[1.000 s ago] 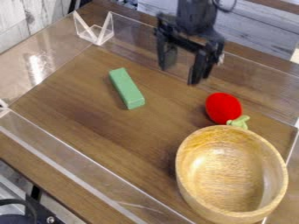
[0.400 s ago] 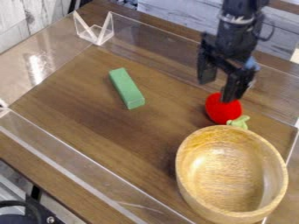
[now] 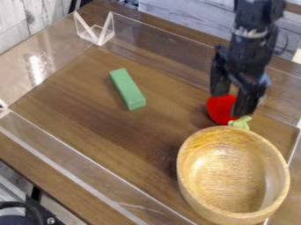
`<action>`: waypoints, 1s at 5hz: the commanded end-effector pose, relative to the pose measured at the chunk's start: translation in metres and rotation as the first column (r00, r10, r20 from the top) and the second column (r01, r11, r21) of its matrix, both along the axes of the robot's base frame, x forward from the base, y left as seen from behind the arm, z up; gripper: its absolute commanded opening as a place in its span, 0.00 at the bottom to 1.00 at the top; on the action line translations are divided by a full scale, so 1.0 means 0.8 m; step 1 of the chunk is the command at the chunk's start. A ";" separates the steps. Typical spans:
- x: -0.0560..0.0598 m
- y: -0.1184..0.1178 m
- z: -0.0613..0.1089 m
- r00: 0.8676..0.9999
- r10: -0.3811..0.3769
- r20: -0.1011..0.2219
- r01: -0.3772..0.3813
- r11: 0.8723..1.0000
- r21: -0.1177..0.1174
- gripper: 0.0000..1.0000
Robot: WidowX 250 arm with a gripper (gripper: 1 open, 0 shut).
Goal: Move the red object to the left side of the table
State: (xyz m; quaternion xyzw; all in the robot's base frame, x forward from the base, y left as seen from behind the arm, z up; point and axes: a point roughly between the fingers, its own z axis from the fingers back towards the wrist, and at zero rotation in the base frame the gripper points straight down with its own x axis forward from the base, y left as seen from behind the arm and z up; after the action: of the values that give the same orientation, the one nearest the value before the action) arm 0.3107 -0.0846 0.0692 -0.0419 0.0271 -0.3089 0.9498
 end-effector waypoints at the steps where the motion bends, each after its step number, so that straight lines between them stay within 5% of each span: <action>1: -0.002 0.005 0.022 0.994 -0.077 0.073 0.079 0.997 -0.017 1.00; 4: 0.003 0.034 0.069 0.993 0.064 0.101 -0.068 0.997 0.040 1.00; 5: 0.000 0.023 0.051 0.991 0.061 0.118 -0.065 0.997 0.036 1.00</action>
State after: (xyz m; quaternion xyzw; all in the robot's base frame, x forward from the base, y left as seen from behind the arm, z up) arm 0.3069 -0.0648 0.0908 -0.0092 0.0084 -0.2802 0.9599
